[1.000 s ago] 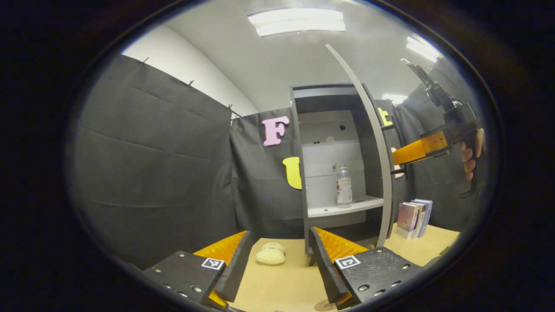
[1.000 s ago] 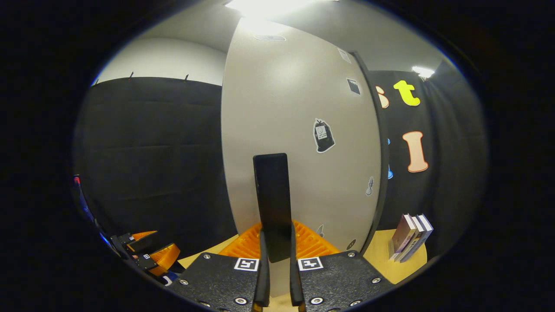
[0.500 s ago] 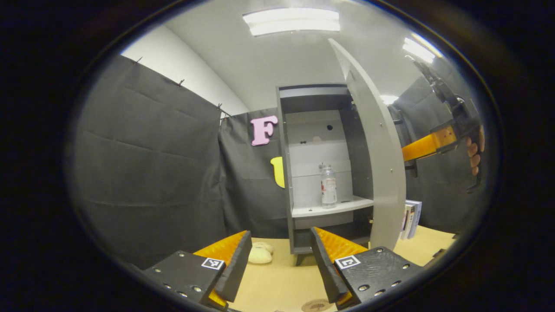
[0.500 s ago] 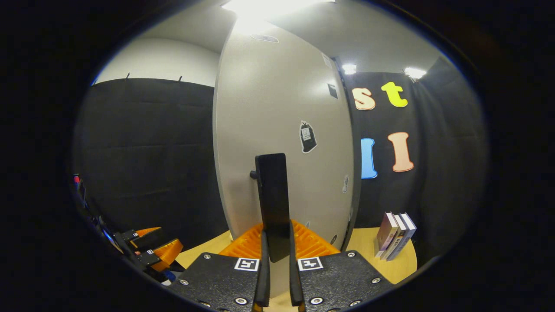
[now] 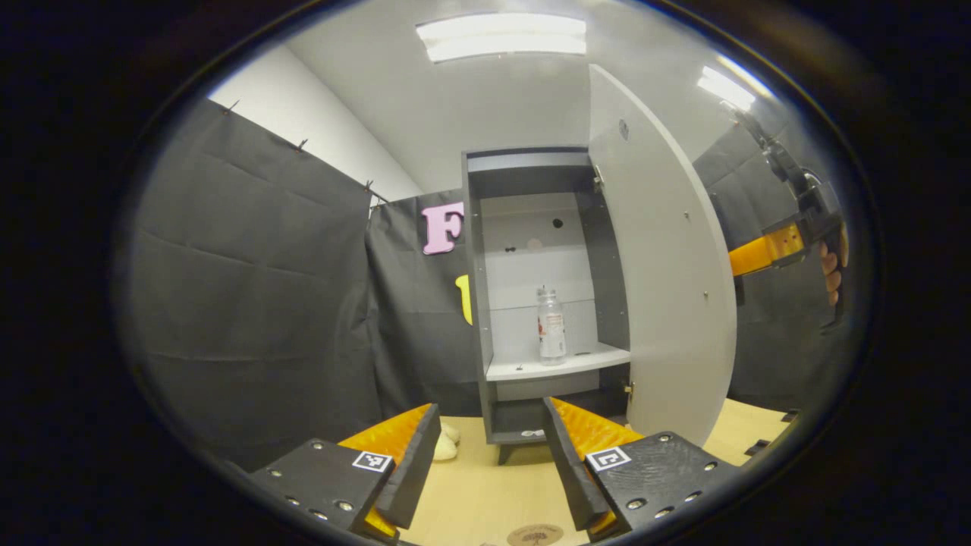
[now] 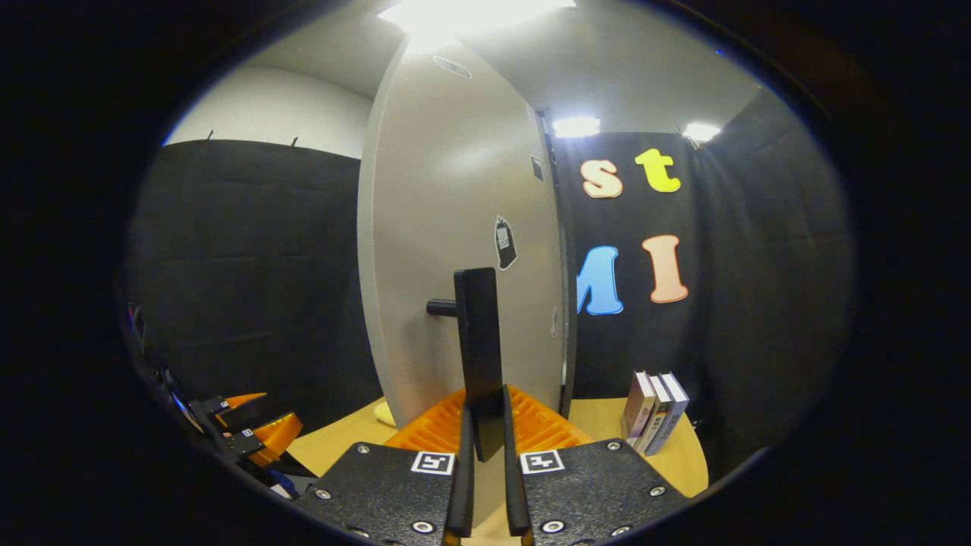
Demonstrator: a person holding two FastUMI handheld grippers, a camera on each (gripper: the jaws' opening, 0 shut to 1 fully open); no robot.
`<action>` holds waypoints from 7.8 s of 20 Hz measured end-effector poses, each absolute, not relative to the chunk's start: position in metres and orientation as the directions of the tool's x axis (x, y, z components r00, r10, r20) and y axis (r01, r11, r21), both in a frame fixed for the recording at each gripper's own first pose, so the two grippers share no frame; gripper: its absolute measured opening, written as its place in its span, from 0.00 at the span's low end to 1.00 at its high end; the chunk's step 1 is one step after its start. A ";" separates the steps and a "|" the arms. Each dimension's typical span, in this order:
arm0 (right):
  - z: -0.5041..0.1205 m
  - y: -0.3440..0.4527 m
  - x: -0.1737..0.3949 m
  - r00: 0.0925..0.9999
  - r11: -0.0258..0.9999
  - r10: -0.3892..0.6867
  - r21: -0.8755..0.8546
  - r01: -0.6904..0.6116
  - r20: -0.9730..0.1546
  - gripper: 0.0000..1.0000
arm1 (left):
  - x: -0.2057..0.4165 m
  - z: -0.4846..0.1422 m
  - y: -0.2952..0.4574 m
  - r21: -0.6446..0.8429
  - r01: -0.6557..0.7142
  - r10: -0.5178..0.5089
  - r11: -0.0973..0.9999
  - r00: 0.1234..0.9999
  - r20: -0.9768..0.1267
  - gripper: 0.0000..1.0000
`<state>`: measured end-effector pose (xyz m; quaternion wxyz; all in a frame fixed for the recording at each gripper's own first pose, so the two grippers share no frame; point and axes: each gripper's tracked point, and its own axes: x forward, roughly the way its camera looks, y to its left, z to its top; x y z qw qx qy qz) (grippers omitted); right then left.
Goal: Open the cabinet door with the right hand, grasp the bottle in the cabinet with the left hand and place it on the coaster, then close the cabinet door with the right hand.
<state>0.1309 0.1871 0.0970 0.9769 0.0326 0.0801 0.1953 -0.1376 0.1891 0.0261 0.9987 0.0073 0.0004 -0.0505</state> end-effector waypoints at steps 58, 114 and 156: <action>0.053 0.018 0.116 0.872 0.869 -0.468 0.104 0.484 -0.146 0.95 | -0.050 0.018 0.093 -0.102 0.461 -0.466 0.881 0.884 -0.026 0.77; 0.051 0.040 0.064 0.993 0.982 -0.093 0.157 0.103 -0.068 0.95 | -0.034 0.007 0.098 -0.102 0.303 -0.309 0.948 0.950 -0.051 0.75; 0.039 0.089 0.100 0.997 1.000 -0.018 0.011 0.019 -0.081 0.95 | -0.045 -0.037 0.106 -0.083 0.275 -0.287 0.958 0.934 -0.213 0.82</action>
